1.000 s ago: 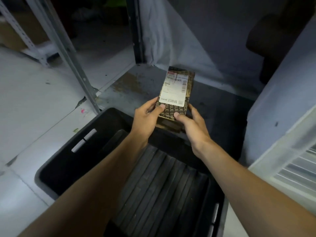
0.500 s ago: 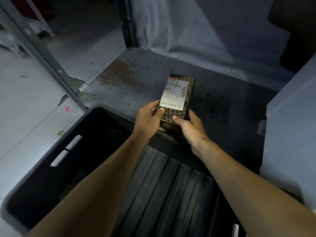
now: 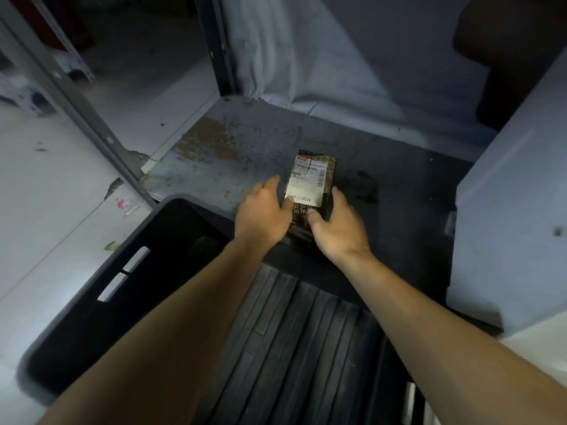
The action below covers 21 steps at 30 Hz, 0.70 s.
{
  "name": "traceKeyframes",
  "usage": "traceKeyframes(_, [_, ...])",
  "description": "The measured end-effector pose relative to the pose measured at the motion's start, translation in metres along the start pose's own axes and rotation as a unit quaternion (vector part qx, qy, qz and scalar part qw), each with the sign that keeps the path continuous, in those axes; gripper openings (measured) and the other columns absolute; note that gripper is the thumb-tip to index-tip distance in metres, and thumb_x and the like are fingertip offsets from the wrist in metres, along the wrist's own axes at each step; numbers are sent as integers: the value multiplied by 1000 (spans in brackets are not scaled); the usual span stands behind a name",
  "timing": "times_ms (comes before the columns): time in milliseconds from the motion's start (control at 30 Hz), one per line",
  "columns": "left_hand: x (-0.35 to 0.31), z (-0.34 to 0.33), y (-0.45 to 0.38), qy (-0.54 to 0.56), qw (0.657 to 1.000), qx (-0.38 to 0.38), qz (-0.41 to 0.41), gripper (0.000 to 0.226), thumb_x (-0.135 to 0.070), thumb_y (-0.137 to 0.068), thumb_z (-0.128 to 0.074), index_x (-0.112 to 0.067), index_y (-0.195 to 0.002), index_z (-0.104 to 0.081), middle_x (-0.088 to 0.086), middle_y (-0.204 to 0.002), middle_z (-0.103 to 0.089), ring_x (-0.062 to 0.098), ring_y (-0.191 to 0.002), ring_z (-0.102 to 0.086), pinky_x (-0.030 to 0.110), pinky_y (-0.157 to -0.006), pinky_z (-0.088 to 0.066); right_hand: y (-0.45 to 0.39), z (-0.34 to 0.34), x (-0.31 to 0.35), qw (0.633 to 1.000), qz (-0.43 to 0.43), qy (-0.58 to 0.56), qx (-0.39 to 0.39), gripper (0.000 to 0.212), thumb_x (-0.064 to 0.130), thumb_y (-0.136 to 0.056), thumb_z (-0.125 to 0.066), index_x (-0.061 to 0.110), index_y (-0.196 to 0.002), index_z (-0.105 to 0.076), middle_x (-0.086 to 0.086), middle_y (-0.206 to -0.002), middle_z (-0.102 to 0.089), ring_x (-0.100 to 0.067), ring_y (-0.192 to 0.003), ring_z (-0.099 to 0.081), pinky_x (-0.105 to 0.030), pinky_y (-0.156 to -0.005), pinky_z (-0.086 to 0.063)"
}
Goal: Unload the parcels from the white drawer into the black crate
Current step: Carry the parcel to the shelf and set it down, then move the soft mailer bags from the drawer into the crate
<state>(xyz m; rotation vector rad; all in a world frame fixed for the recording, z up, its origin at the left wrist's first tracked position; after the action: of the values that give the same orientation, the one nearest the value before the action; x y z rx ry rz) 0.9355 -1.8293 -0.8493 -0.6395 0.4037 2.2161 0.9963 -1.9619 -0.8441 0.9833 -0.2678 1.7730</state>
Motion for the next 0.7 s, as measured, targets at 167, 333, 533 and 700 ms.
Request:
traceKeyframes(167, [-19, 53, 41, -231, 969, -29, -87, 82, -58, -97, -48, -27, -162, -9, 10, -170, -4, 40, -155, 1, 58, -123, -11, 61, 41, 36, 964, 133, 223, -58, 88, 41, -93, -63, 26, -162, -11, -12, -162, -27, -34, -149, -23, -49, -119, -31])
traceKeyframes(333, [-42, 107, 102, -314, 932, -64, -170, 93, -62, -97, -44, -25, -161, 12, 13, -170, 8, 37, -156, 9, 60, -124, -5, 137, 71, 62, 904, 245, 336, -101, 84, 41, -97, -58, 27, -163, -9, -14, -168, -14, -34, -156, -8, -52, -126, -15])
traceKeyframes(533, [-68, 141, 178, -329, 915, -84, -219, 94, -62, -96, -46, -25, -160, 13, 13, -170, 10, 35, -156, 11, 59, -125, -6, 221, 103, 59, 865, 283, 381, -159, 79, 35, -96, -58, 26, -162, -17, -16, -167, -19, -37, -155, -14, -55, -123, -17])
traceKeyframes(700, [-95, 140, 234, -310, 914, -89, -247, 90, -59, -98, -46, -26, -161, 9, 12, -170, 6, 34, -156, 9, 57, -125, -6, 285, 137, 25, 862, 254, 397, -185, 77, 33, -96, -57, 26, -162, -18, -14, -167, -19, -36, -155, -14, -53, -124, -15])
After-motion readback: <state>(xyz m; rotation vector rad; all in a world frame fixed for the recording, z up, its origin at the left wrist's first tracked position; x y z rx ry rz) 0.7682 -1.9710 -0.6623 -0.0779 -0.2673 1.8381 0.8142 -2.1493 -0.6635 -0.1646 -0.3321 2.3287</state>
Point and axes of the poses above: each hand's wrist, its own y-axis away from the middle knuckle, its own z-axis out of the back of the hand, x = y × z, the point moved 2 cm from there along -y, towards the middle knuckle
